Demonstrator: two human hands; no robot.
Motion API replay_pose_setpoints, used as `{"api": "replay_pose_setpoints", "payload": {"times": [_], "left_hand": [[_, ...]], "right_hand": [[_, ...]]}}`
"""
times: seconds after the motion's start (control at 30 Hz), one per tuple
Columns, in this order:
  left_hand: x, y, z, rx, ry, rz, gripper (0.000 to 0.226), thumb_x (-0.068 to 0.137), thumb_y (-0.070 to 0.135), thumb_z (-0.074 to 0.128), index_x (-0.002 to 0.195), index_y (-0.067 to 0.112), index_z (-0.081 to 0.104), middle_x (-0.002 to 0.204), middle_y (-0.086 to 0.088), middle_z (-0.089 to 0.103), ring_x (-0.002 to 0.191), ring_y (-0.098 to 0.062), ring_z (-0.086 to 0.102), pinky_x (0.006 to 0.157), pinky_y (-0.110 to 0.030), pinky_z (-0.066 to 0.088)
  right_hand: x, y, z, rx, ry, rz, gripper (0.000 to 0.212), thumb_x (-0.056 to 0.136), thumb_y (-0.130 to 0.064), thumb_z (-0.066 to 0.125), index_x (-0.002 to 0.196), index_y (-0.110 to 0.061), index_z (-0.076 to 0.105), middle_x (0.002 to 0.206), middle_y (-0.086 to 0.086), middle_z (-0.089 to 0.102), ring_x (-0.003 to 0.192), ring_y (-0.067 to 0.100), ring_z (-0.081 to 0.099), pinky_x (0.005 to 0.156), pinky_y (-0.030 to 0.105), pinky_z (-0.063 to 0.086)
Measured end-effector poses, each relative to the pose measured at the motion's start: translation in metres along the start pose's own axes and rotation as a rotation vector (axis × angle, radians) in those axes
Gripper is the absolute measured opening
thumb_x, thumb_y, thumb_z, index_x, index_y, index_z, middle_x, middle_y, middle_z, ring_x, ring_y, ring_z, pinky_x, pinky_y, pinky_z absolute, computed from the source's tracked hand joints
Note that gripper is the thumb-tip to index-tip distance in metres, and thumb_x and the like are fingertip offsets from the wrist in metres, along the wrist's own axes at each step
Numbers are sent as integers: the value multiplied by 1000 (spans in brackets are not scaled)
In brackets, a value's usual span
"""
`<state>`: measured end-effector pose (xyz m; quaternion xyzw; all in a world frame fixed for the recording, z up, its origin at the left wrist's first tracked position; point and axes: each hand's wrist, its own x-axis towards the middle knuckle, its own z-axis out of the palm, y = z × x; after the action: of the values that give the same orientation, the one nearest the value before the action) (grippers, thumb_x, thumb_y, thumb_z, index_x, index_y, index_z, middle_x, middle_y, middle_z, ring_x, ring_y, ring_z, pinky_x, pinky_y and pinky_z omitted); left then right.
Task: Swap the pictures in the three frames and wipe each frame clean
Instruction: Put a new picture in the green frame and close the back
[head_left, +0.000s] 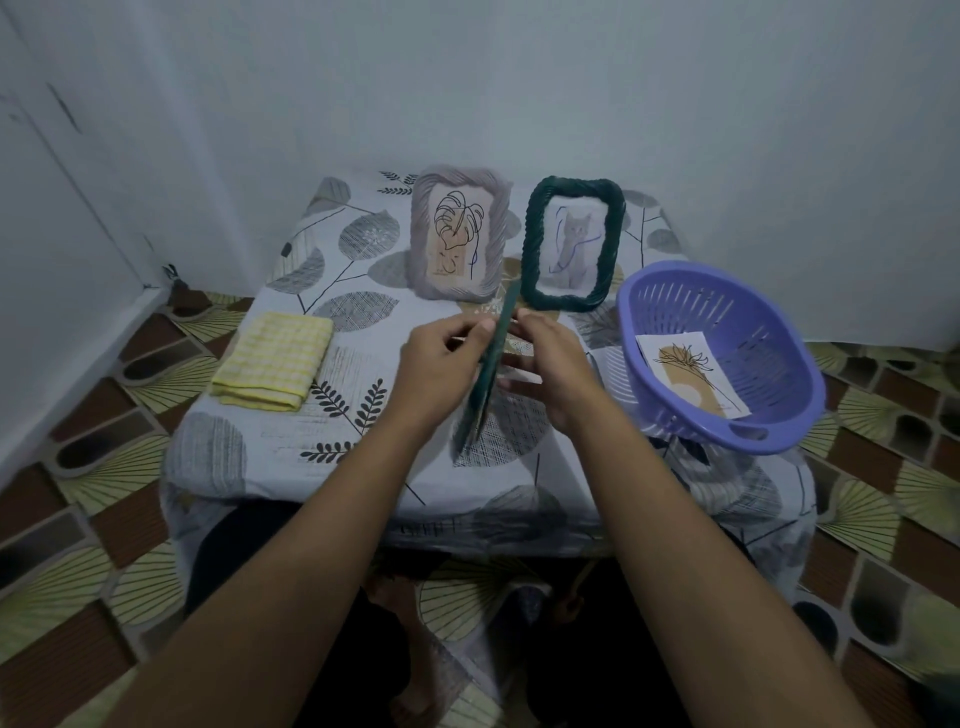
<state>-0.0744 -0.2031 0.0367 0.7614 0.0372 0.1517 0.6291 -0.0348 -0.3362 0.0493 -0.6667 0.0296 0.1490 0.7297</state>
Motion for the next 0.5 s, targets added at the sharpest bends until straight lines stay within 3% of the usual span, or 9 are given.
{"api": "replay_pose_setpoints", "payload": {"times": [0.1,0.2,0.3,0.4,0.5], "left_hand": [[-3,-11,8,24,-55,-34,19,95,19,64,111,22,76,102,5,75,94,-8,69,89,-31,55],[-7,-25,5,90,-94,-122,17,91,21,70,107,25,77,103,5,75,95,-13,68,88,-34,55],[-11,-37,1,259,-146,-162,29,89,32,73,117,24,73,117,4,67,102,-15,61,87,-31,47],[-11,-49,-3,354,-68,-205,38,95,30,63,129,12,63,127,-7,64,115,-21,59,94,-27,41],[-10,-52,-8,425,-30,-245,33,102,25,50,128,9,63,127,-10,66,117,-26,60,97,-29,41]], "right_hand": [[1,3,-8,-1,58,8,28,101,-33,53,117,-15,66,109,2,73,84,20,70,60,29,57],[-2,1,-14,39,58,24,25,100,-37,56,106,-17,68,93,-3,76,68,14,71,55,26,54],[0,3,-18,-28,97,3,13,95,-29,64,101,-18,68,87,0,74,74,18,71,60,29,56],[5,9,-22,-62,158,-29,8,94,-16,63,92,-19,71,82,3,73,73,21,67,65,32,53],[9,17,-23,93,120,3,14,98,-12,58,98,-17,71,85,4,76,73,18,71,67,30,57]]}}
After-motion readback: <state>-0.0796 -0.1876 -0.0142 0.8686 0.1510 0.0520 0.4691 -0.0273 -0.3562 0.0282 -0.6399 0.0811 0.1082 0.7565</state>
